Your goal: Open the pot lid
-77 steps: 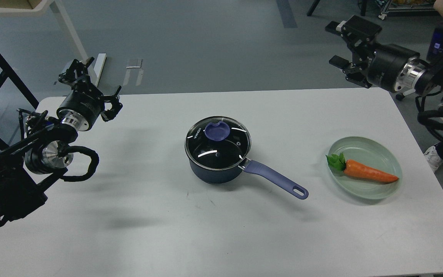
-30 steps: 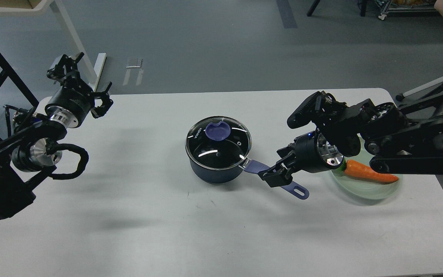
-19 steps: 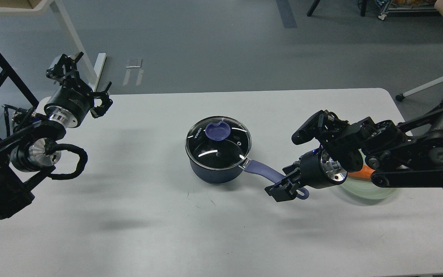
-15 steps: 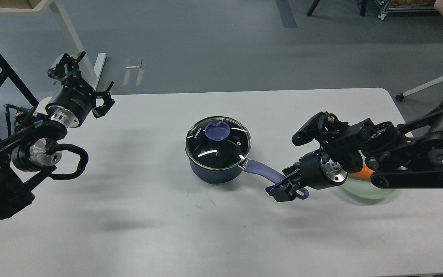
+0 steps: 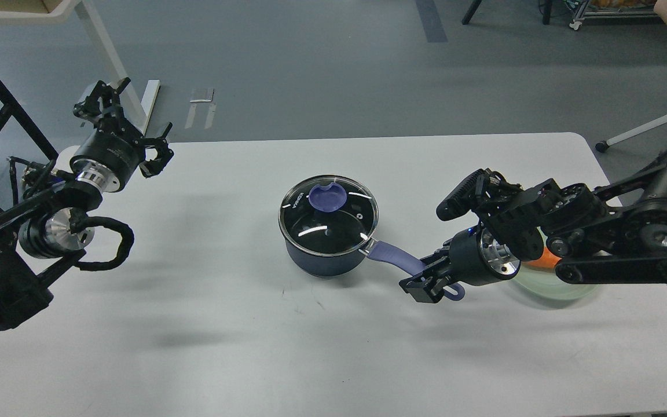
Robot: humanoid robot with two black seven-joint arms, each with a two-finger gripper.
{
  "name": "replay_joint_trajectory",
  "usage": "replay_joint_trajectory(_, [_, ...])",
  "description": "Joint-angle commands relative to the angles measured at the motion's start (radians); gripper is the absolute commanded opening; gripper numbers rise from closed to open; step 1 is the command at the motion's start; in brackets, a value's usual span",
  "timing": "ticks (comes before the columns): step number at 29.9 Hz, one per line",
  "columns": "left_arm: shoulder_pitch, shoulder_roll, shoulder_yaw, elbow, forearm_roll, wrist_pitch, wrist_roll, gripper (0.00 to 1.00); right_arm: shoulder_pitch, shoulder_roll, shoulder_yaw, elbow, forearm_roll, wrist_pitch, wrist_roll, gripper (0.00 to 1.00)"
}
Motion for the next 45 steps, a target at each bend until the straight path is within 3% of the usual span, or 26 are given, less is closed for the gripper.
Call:
replay_joint_trajectory(1, [0.000, -0.002, 0.000, 0.000, 0.000, 0.000, 0.000, 0.99, 0.000, 0.001, 0.000, 0.000, 0.000, 0.000, -0.003, 0.47])
replay_joint_trajectory(5, [-0.006, -0.006, 0.000, 0.000, 0.050, 0.011, 0.000, 0.99, 0.000, 0.003, 0.000, 0.000, 0.000, 0.003, -0.008, 0.36])
replay_joint_trajectory(16, [-0.089, -0.009, 0.000, -0.008, 0.405, 0.034, -0.005, 0.99, 0.001, 0.000, 0.001, 0.000, 0.000, 0.003, -0.008, 0.27])
replay_joint_trajectory(28, [-0.183, -0.035, 0.026, -0.208, 1.289, 0.038, -0.008, 0.99, 0.000, -0.008, 0.007, -0.008, 0.005, 0.002, -0.008, 0.23])
replay_joint_trajectory(34, [-0.210, -0.095, 0.038, -0.224, 1.644, 0.060, -0.008, 0.99, -0.003, -0.008, 0.006, -0.008, 0.000, 0.003, -0.005, 0.22])
replay_joint_trajectory(39, [-0.271, -0.115, 0.233, -0.213, 1.842, 0.120, -0.006, 0.98, 0.001, -0.002, 0.007, -0.008, 0.000, 0.006, -0.003, 0.22])
replay_joint_trajectory(45, [-0.324, -0.115, 0.463, -0.178, 1.902, 0.290, -0.003, 0.98, 0.006, -0.002, 0.007, -0.006, -0.001, 0.008, -0.003, 0.22])
